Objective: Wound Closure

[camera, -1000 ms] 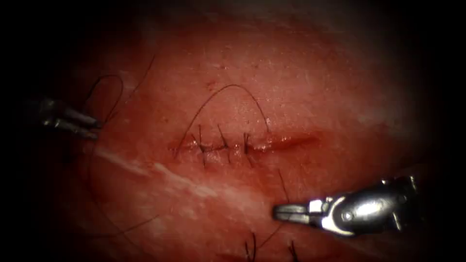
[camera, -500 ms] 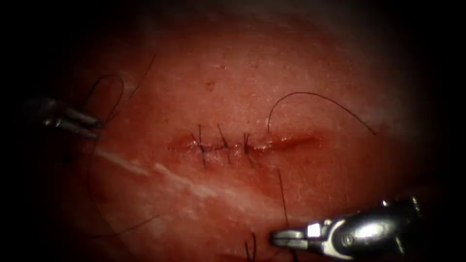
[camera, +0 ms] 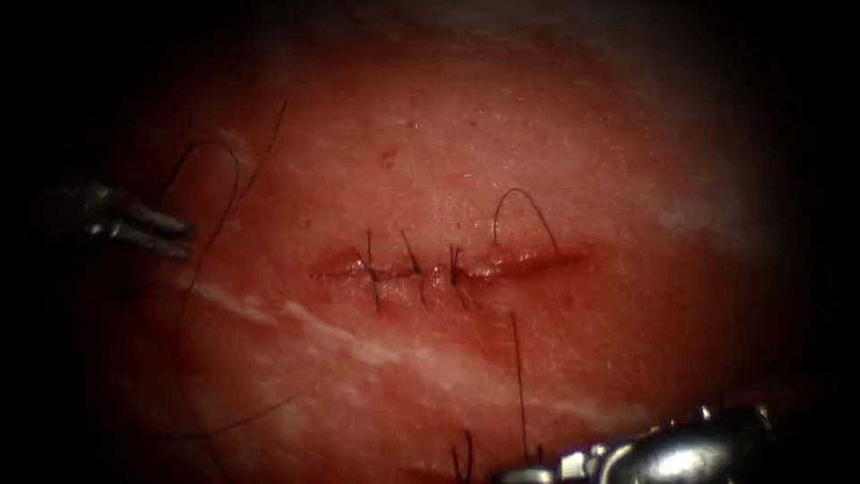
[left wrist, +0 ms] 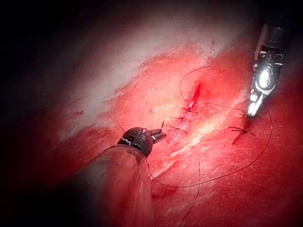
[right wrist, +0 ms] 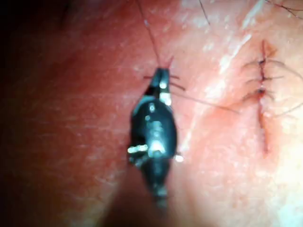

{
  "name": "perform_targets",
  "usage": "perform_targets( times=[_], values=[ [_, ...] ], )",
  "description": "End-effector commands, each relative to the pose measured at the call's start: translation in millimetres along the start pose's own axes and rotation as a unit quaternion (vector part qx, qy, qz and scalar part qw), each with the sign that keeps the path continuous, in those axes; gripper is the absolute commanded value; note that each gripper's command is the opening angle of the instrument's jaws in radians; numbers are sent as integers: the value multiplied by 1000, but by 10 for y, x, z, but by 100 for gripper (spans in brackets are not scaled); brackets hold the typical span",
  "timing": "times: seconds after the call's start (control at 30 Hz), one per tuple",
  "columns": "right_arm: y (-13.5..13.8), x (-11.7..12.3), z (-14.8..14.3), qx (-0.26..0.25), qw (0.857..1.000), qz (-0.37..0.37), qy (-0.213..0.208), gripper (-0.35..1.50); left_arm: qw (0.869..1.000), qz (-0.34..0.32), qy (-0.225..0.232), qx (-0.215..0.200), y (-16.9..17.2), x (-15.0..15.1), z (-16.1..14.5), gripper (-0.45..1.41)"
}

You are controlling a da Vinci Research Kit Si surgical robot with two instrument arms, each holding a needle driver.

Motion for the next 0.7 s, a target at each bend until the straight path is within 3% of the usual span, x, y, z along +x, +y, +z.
perform_targets(
  times=[0.03,0.07,0.1,0.17,0.2,0.33,0.43,0.5,0.6,0.63,0.67,0.7],
  values=[
    [-4,-7,2,-11,1000,3,15,-35,1000,-1,1,-1,0,-2,13,-45],
    [1,-7,0,-24,1000,5,19,-16,1000,-1,2,-3,1,-1,15,-45],
    [8,-8,-3,-41,999,11,21,27,1000,-1,3,-4,2,0,19,-45],
    [17,-11,-8,-59,998,13,17,69,1000,0,4,-5,4,0,25,-45],
    [22,-14,-13,-65,998,13,16,79,1000,0,5,-5,5,0,29,-45],
    [35,-24,-34,-70,997,11,17,88,1000,0,6,-7,5,-1,35,-45],
    [44,-34,-50,-70,997,14,15,86,1000,1,6,-7,4,-2,37,-45],
    [50,-38,-57,-73,997,16,13,74,1000,1,6,-7,4,-3,37,-45],
    [61,-45,-63,-76,997,19,13,9,1000,1,6,-5,4,-2,40,-45],
    [67,-46,-63,-84,996,21,21,-22,1000,1,6,-5,5,-1,41,-45],
    [72,-47,-63,-90,995,26,27,-35,1000,0,6,-5,5,-1,43,-45],
    [76,-48,-61,-96,994,33,33,-35,1000,0,6,-5,5,-1,44,-45]
  ],
)
